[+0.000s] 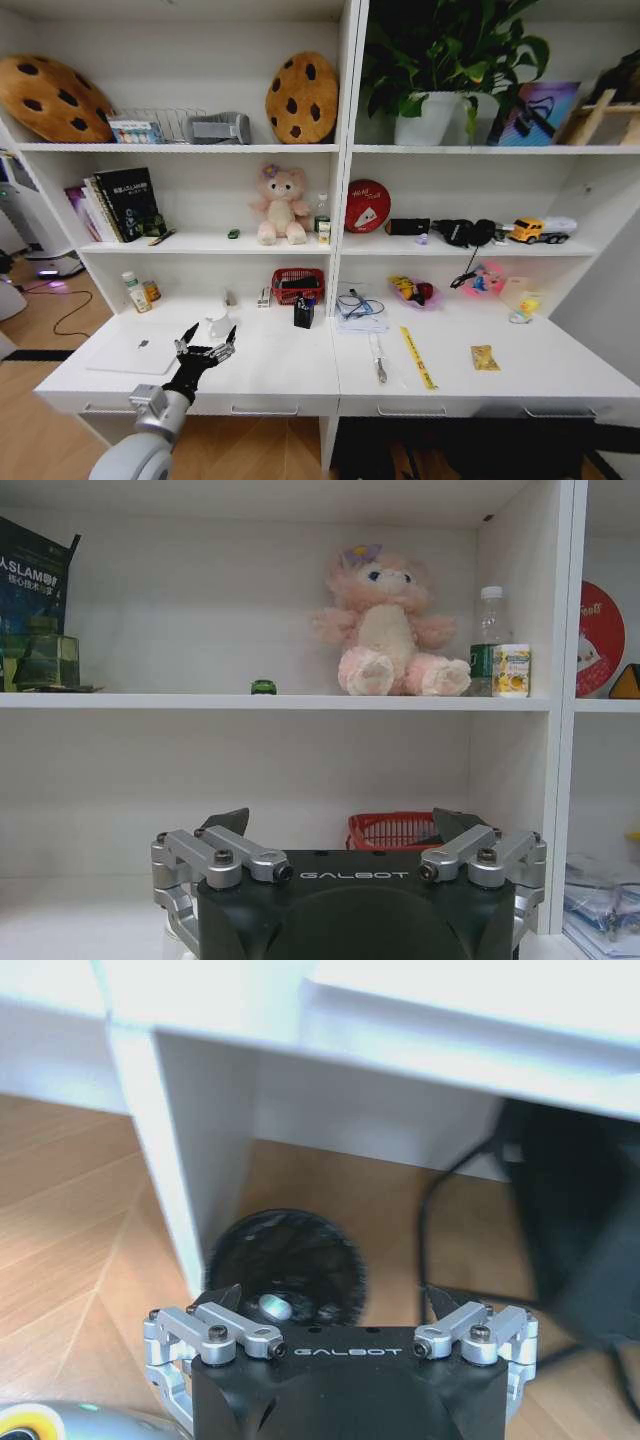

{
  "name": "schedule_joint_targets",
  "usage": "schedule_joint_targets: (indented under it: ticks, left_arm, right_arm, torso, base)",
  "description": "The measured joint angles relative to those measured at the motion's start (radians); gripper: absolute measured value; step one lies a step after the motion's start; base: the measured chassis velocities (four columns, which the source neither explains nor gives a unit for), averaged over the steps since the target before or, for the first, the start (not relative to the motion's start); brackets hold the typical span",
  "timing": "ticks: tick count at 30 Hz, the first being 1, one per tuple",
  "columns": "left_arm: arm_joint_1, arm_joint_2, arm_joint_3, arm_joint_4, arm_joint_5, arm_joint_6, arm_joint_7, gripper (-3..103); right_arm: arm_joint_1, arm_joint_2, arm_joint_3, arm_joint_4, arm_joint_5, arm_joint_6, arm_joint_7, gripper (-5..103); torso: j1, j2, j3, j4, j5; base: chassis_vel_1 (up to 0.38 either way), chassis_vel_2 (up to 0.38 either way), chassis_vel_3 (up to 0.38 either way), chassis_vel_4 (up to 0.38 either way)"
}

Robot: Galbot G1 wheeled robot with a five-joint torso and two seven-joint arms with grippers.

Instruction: Organize the objects on the table.

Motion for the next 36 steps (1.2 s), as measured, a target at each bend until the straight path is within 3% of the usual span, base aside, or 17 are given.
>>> schedule_joint_targets:
  ticks: [3,5,9,11,16,19,22,36]
  left_arm:
    - [0.0,0.0,0.0,0.0,0.0,0.0,0.0,100]
    - [0.0,0.0,0.0,0.0,0.0,0.0,0.0,100]
    - [0.0,0.0,0.0,0.0,0.0,0.0,0.0,100]
    - [0.0,0.0,0.0,0.0,0.0,0.0,0.0,100]
    - [0.0,0.0,0.0,0.0,0.0,0.0,0.0,100]
    - [0.0,0.0,0.0,0.0,0.0,0.0,0.0,100]
    - [0.0,0.0,0.0,0.0,0.0,0.0,0.0,100]
    - [0.0,0.0,0.0,0.0,0.0,0.0,-0.001,100]
  right_arm:
    - [-0.101,-0.029,0.035,0.17,0.007,0.007,0.045,100]
    - [-0.162,-0.024,0.069,0.322,-0.037,0.057,0.081,100]
    - [-0.143,-0.007,0.106,0.433,-0.098,0.085,0.103,100]
    - [-0.047,-0.008,0.167,0.488,-0.094,0.066,0.095,100]
    - [0.177,-0.075,0.276,0.434,-0.035,0.045,0.059,100]
    - [0.234,-0.094,0.312,0.416,0.012,0.028,0.045,100]
    - [0.238,-0.09,0.338,0.409,0.06,0.028,0.031,100]
    - [0.206,-0.063,0.379,0.391,0.083,0.058,0.007,100]
  torso:
    - [0.0,0.0,0.0,-0.0001,-0.0004]
    - [0.0,0.0,0.0,-0.0001,-0.0003]
    - [0.0,0.0,0.0,-0.0001,-0.0003]
    - [0.0,0.0,0.0,-0.0002,-0.0002]
    - [0.0,0.0,0.0,0.0004,0.0004]
    - [0.001,0.0,0.0,0.0005,0.0001]
    - [0.0,0.0,0.0,-0.0002,0.0]
    - [0.0,0.0,0.0,-0.0001,0.0001]
  base:
    - [0.0,0.0,0.0,0.0]
    - [0.0,0.0,0.0,0.0]
    - [0.0,0.0,0.0,0.0]
    - [0.0,0.0,0.0,0.0]
    - [0.0,0.0,0.0,0.0]
    - [0.0,0.0,0.0,0.0]
    - [0.0,0.0,0.0,0.0]
    - [-0.065,-0.061,0.068,0.072]
